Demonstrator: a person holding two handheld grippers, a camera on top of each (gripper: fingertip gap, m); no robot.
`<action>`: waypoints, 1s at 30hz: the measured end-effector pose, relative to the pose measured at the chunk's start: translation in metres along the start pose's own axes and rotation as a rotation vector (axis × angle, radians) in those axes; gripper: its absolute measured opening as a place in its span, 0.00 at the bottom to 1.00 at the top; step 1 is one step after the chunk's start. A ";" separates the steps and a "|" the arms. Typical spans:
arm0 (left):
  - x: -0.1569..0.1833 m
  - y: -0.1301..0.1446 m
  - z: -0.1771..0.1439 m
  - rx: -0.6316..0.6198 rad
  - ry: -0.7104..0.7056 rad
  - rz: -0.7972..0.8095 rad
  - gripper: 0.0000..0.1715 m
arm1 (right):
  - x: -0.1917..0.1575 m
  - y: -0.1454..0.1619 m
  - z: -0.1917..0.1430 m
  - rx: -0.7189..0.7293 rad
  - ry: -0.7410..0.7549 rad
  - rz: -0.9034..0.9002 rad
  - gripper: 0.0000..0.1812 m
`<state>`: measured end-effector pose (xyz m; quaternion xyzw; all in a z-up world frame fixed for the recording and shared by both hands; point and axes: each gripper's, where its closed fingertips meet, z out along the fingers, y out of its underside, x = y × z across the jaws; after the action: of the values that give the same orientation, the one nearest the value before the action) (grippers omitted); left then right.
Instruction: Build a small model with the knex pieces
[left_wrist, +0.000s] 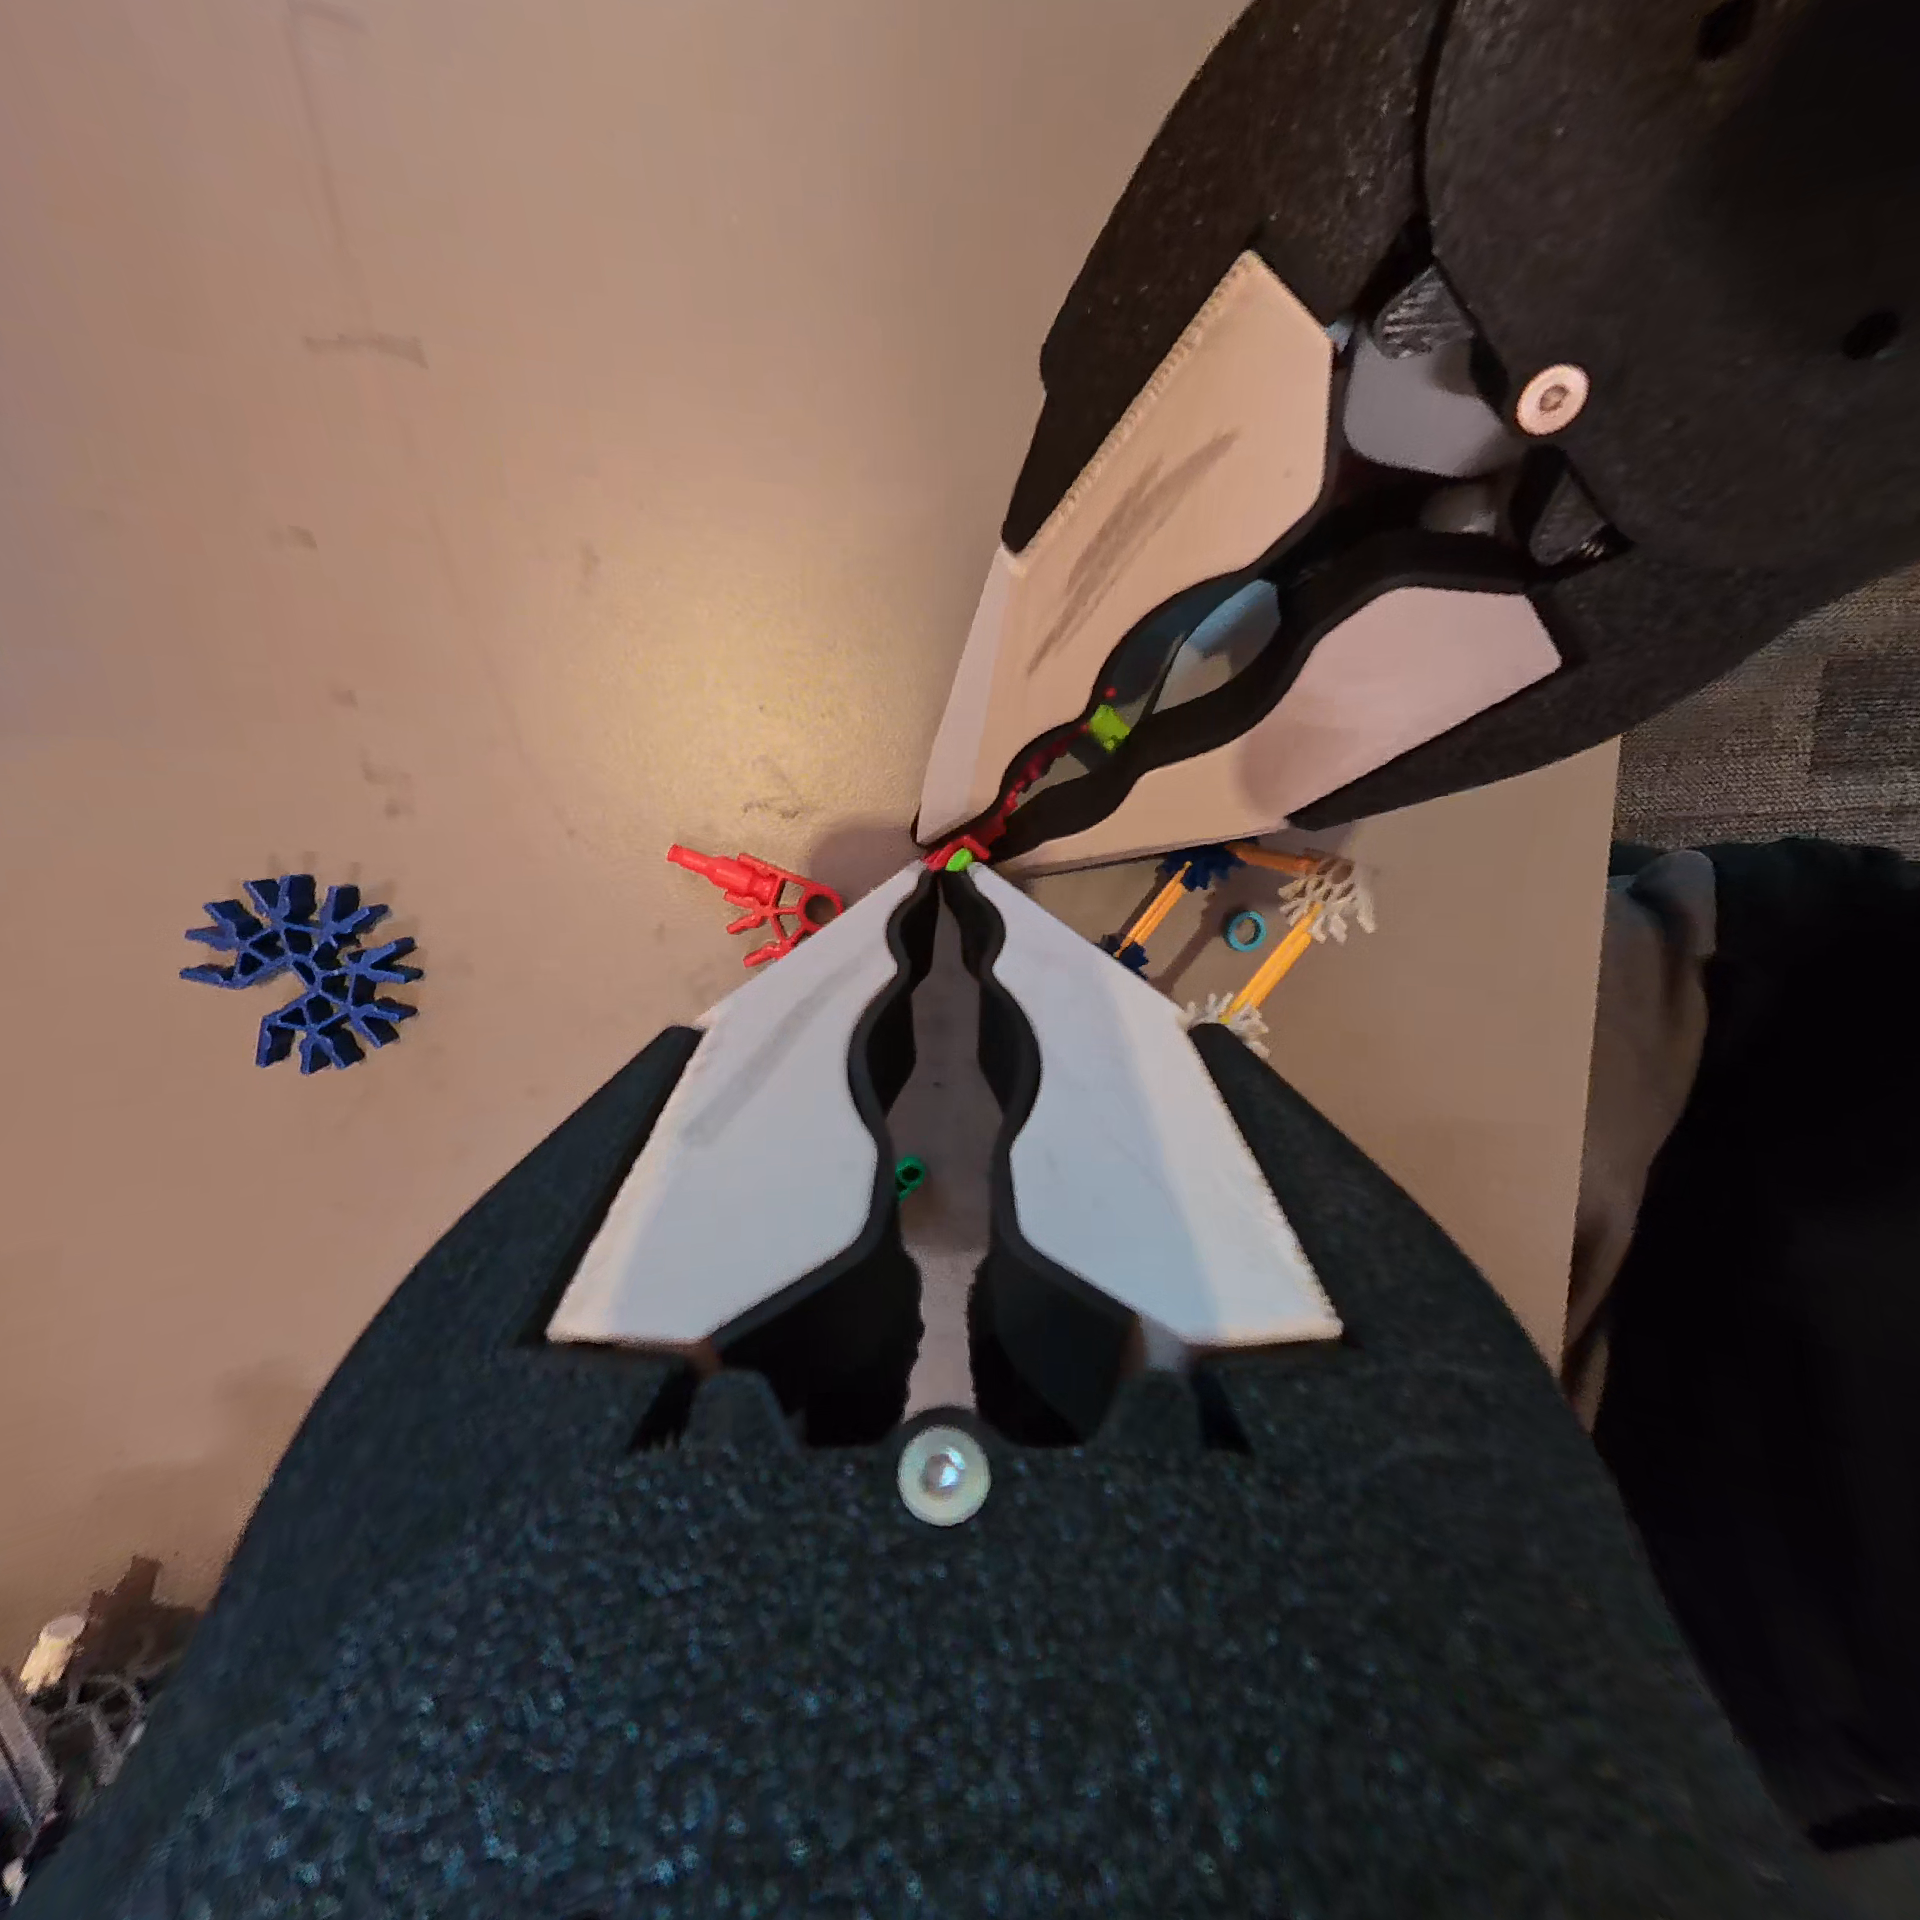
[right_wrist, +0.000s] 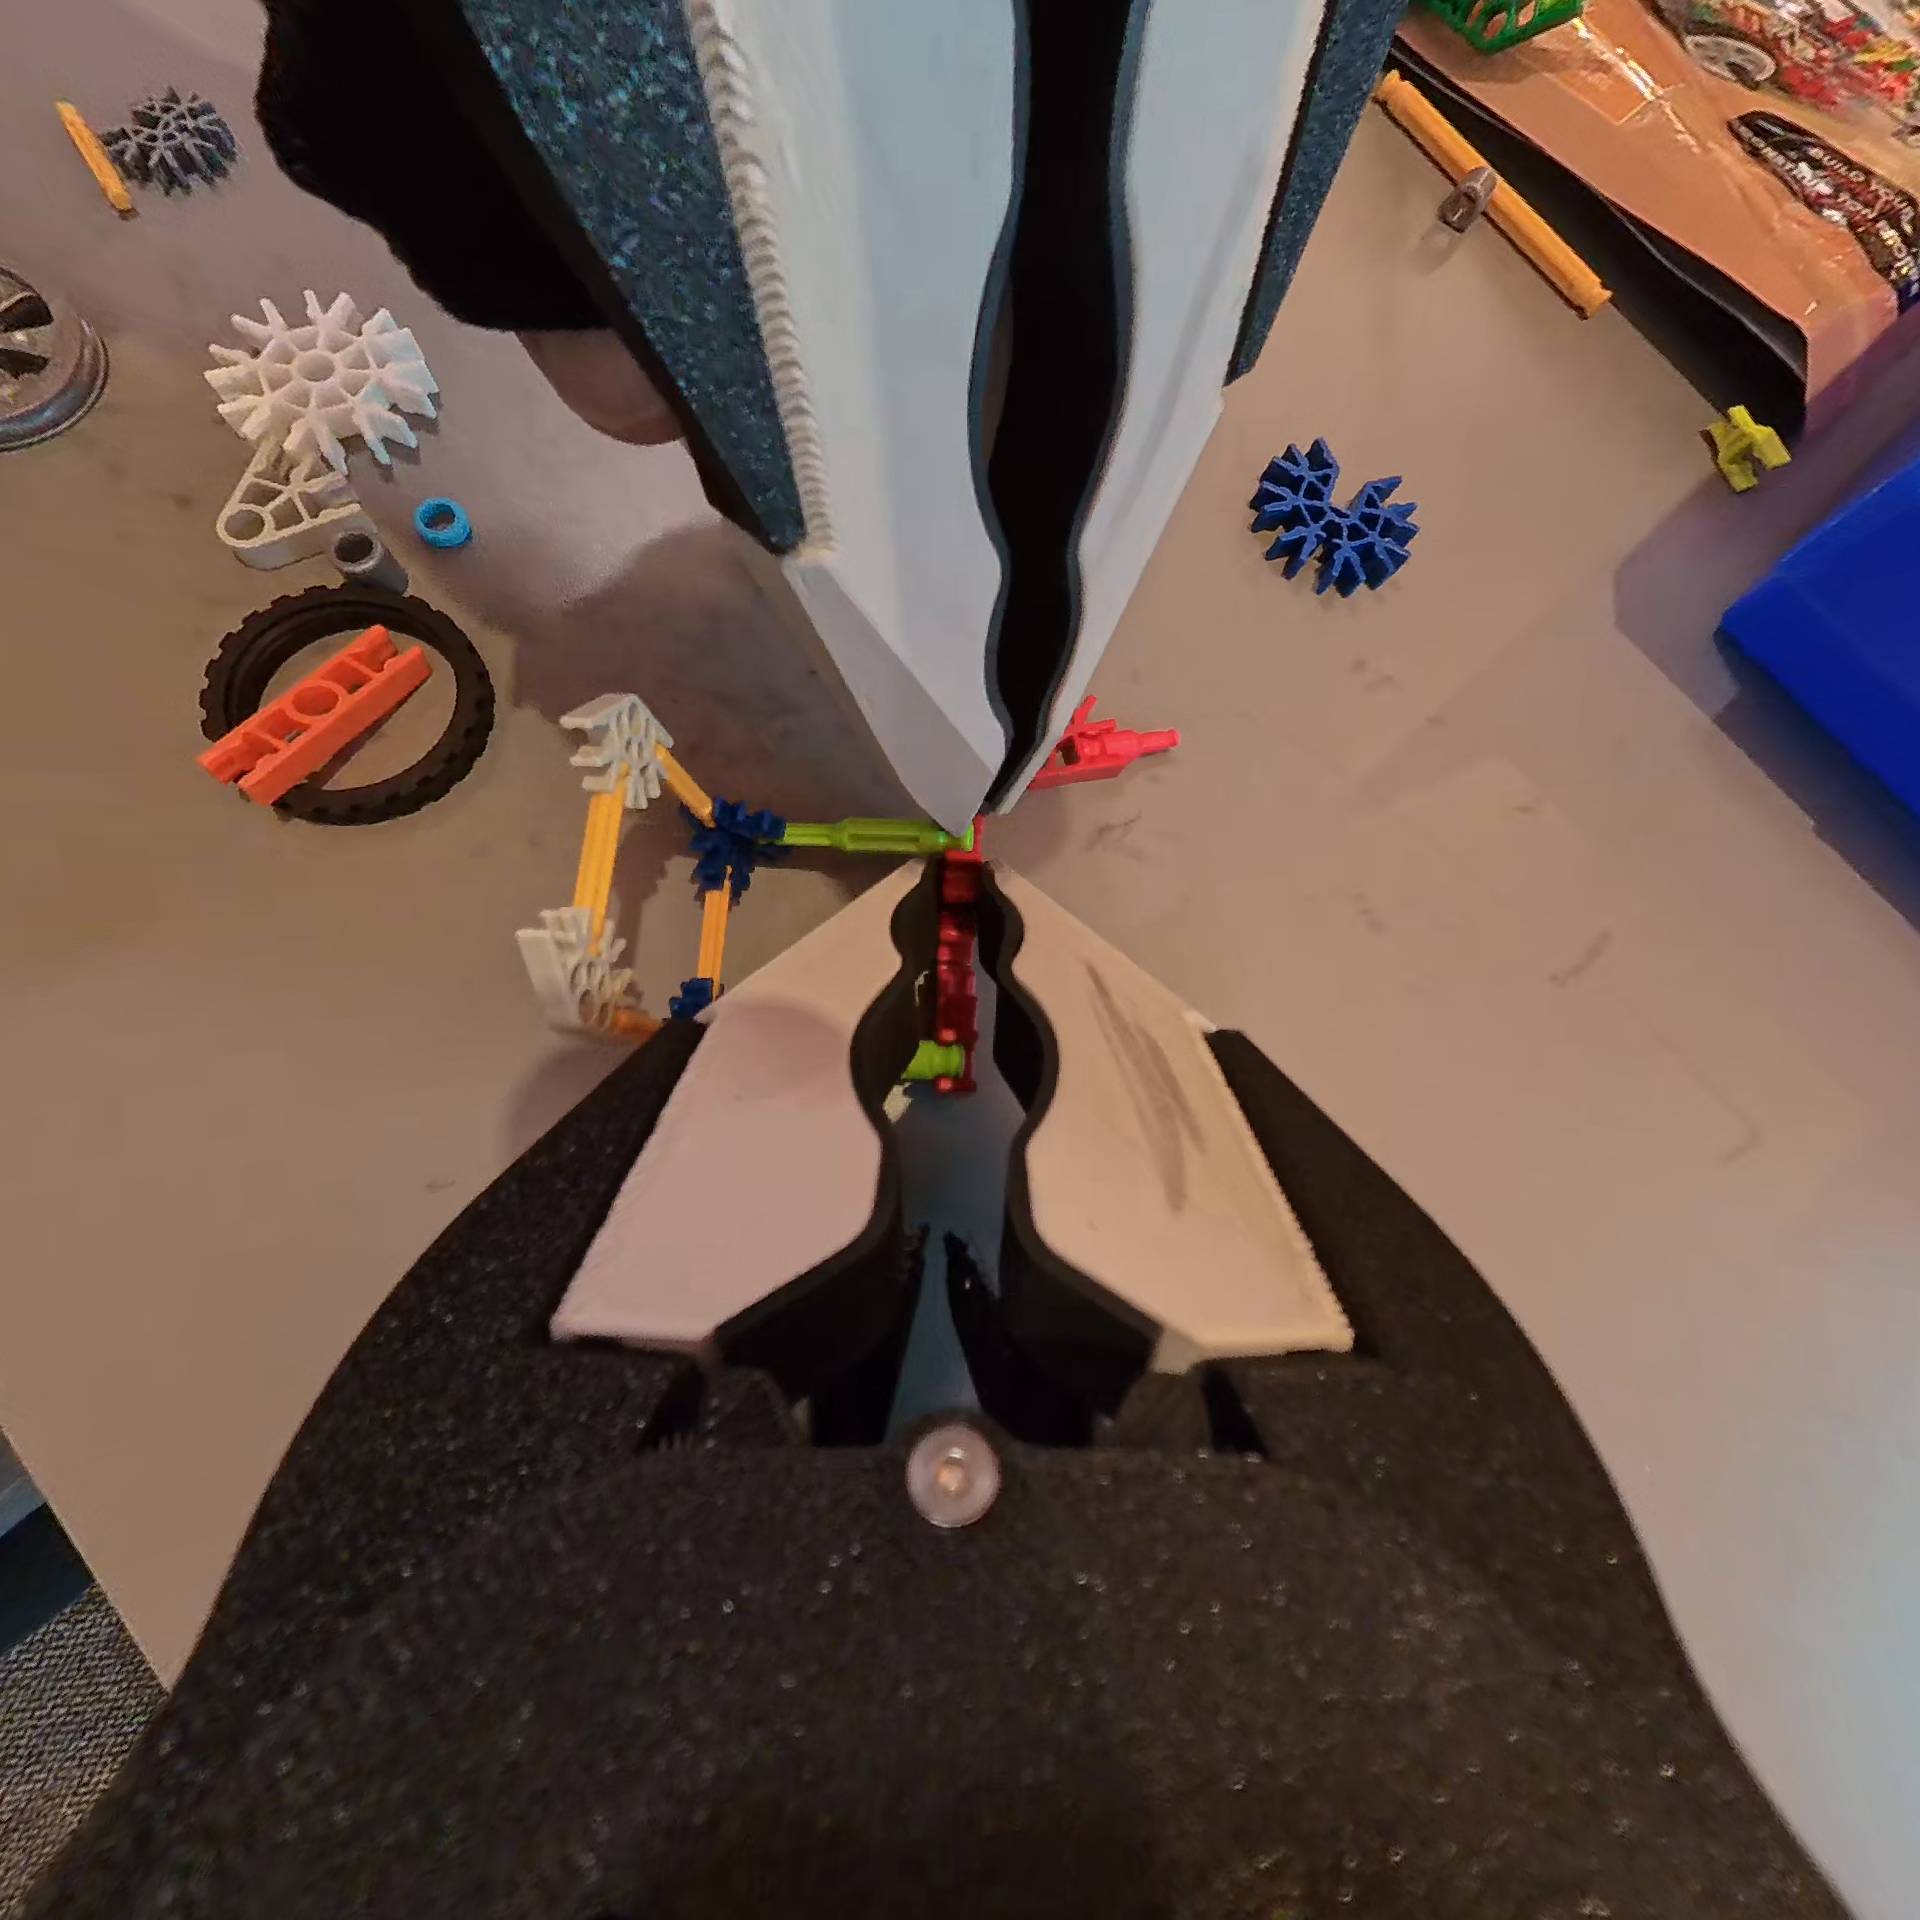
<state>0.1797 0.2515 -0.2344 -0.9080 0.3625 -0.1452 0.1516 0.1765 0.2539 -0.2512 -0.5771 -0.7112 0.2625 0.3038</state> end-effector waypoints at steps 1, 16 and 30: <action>0.000 0.000 0.000 -0.006 -0.004 -0.006 0.01 | 0.000 0.000 0.000 0.000 0.001 0.000 0.03; -0.001 -0.002 0.001 -0.069 -0.006 -0.156 0.00 | 0.001 0.000 0.000 0.001 0.003 0.001 0.03; -0.001 -0.002 0.001 -0.092 -0.059 -0.210 0.00 | 0.001 0.000 0.000 0.001 -0.001 0.006 0.03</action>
<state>0.1812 0.2538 -0.2347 -0.9509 0.2673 -0.1164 0.1043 0.1763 0.2549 -0.2517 -0.5790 -0.7095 0.2638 0.3030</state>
